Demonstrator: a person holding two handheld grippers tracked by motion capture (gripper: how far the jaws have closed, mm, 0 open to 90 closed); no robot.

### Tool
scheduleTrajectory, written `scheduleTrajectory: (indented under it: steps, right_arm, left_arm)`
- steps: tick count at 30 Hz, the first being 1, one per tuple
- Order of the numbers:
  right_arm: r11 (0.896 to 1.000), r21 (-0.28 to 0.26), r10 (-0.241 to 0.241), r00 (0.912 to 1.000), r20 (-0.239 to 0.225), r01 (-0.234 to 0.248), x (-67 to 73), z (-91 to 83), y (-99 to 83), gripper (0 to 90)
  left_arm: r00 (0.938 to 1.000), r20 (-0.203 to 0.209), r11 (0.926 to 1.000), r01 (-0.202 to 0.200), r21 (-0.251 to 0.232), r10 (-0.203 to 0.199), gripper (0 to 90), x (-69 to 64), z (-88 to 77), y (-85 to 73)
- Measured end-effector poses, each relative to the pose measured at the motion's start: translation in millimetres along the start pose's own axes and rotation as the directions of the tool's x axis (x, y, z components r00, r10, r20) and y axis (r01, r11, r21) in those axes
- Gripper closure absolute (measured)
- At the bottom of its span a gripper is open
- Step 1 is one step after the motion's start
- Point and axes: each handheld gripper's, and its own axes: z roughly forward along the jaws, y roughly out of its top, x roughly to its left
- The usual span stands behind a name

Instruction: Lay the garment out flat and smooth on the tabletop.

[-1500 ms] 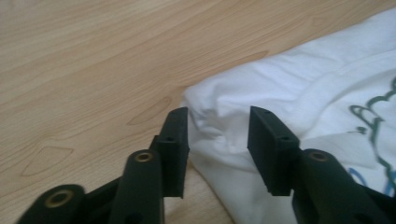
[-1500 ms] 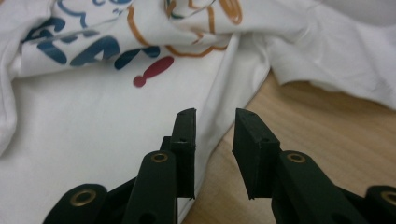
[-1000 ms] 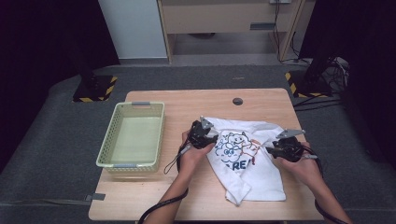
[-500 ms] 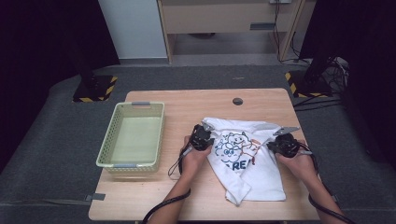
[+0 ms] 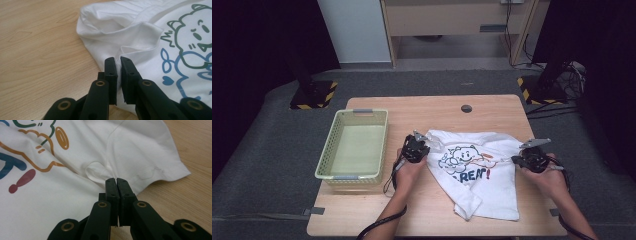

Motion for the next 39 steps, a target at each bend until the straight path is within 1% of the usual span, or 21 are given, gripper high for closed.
scheduleTrajectory:
  steps: [3, 5, 9, 11, 13, 14, 15, 17, 19, 21, 22, 25, 27, 28, 30, 35, 37, 38, 39]
  right_arm:
    - [1.000, -0.002, -0.011, 0.9999, 0.000, 0.011, 0.6, -6.3, -2.1, 88.7]
    - [1.000, 0.004, -0.018, 0.9998, -0.004, 0.018, 1.9, -11.0, -3.7, 88.7]
    - [0.999, 0.020, -0.050, 0.9986, -0.016, 0.051, 9.3, -18.0, -9.0, 88.6]
    - [0.998, 0.027, -0.060, 0.9979, -0.025, 0.061, 12.9, -19.2, -12.0, 88.4]
    - [0.997, 0.020, -0.068, 0.9970, -0.036, 0.069, 16.2, -21.1, -12.8, 86.0]
    - [0.998, 0.014, -0.065, 0.9970, -0.041, 0.066, 17.4, -22.3, -12.1, 80.1]
    - [0.998, 0.000, -0.068, 0.9971, -0.035, 0.068, 18.2, -23.0, -10.7, 73.6]
    - [0.998, -0.021, -0.062, 0.9977, -0.026, 0.062, 19.4, -23.4, -6.0, 61.8]
    - [0.997, -0.037, -0.061, 0.9978, -0.025, 0.061, 20.8, -21.9, -0.4, 61.0]
    - [0.997, -0.037, -0.068, 0.9973, -0.026, 0.067, 24.0, -16.4, 5.7, 59.5]
    - [0.997, -0.036, -0.074, 0.9967, -0.031, 0.073, 26.0, -12.6, 8.6, 58.9]
    - [0.996, -0.033, -0.081, 0.9957, -0.045, 0.080, 32.9, -0.4, 15.9, 57.0]
    - [0.997, -0.032, -0.076, 0.9952, -0.063, 0.074, 37.5, 5.4, 18.4, 55.7]
    - [0.997, -0.032, -0.077, 0.9947, -0.068, 0.075, 40.7, 9.8, 19.2, 54.8]
    - [0.997, -0.021, -0.081, 0.9938, -0.076, 0.080, 45.2, 15.5, 19.6, 54.7]
    - [0.997, 0.007, -0.081, 0.9930, -0.086, 0.082, 49.7, 25.2, 19.3, 57.1]
    - [0.996, 0.019, -0.084, 0.9923, -0.090, 0.086, 50.0, 28.1, 18.7, 60.4]
    - [0.997, 0.015, -0.080, 0.9918, -0.100, 0.082, 49.6, 28.4, 18.7, 62.7]
    - [0.997, 0.015, -0.078, 0.9914, -0.105, 0.080, 49.6, 28.4, 18.7, 65.5]
  left_arm:
    - [0.9999, 0.006, 0.9999, -0.010, 0.004, 0.010, 84.8, -2.8, -2.9, -1.9]
    - [0.9996, 0.011, 0.9997, -0.024, 0.006, 0.024, 84.8, -7.1, -5.5, -4.3]
    - [0.9989, 0.022, 0.9991, -0.042, 0.010, 0.041, 84.4, -12.9, -10.3, -11.4]
    - [0.9984, 0.020, 0.9985, -0.052, 0.013, 0.052, 82.0, -15.2, -12.3, -14.3]
    - [0.9980, 0.002, 0.9980, -0.063, 0.001, 0.063, 73.2, -18.1, -14.2, -15.8]
    - [0.9974, -0.009, 0.9975, -0.071, 0.000, 0.071, 66.8, -19.5, -15.5, -15.7]
    - [0.9973, -0.012, 0.9973, -0.073, -0.008, 0.073, 61.9, -21.1, -16.6, -15.5]
    - [0.9962, -0.027, 0.9963, -0.084, -0.021, 0.083, 54.1, -24.9, -18.0, -13.7]
    - [0.9951, -0.033, 0.9951, -0.094, -0.031, 0.093, 50.2, -28.1, -17.9, -11.6]
    - [0.9936, -0.038, 0.9936, -0.108, -0.033, 0.107, 48.1, -32.2, -15.9, -8.5]
    - [0.9929, -0.040, 0.9930, -0.113, -0.032, 0.112, 47.5, -33.9, -14.5, -7.3]
    - [0.9918, -0.026, 0.9917, -0.126, -0.026, 0.125, 45.6, -38.7, -9.9, -5.3]
    - [0.9903, -0.018, 0.9904, -0.138, -0.010, 0.138, 45.3, -40.4, -5.9, -5.6]
    - [0.9903, -0.010, 0.9904, -0.138, 0.001, 0.138, 45.2, -40.4, -3.3, -6.2]
    - [0.9914, 0.002, 0.9912, -0.131, 0.019, 0.131, 45.2, -39.8, -0.1, -6.9]
    - [0.9931, 0.015, 0.9927, -0.116, 0.031, 0.116, 49.5, -37.6, 4.0, -6.6]
    - [0.9942, 0.020, 0.9934, -0.106, 0.042, 0.106, 53.9, -36.4, 6.7, -7.4]
    - [0.9943, 0.025, 0.9938, -0.105, 0.038, 0.104, 55.5, -35.5, 7.6, -8.1]
    - [0.9951, 0.029, 0.9950, -0.095, 0.032, 0.094, 57.5, -35.1, 8.0, -8.3]
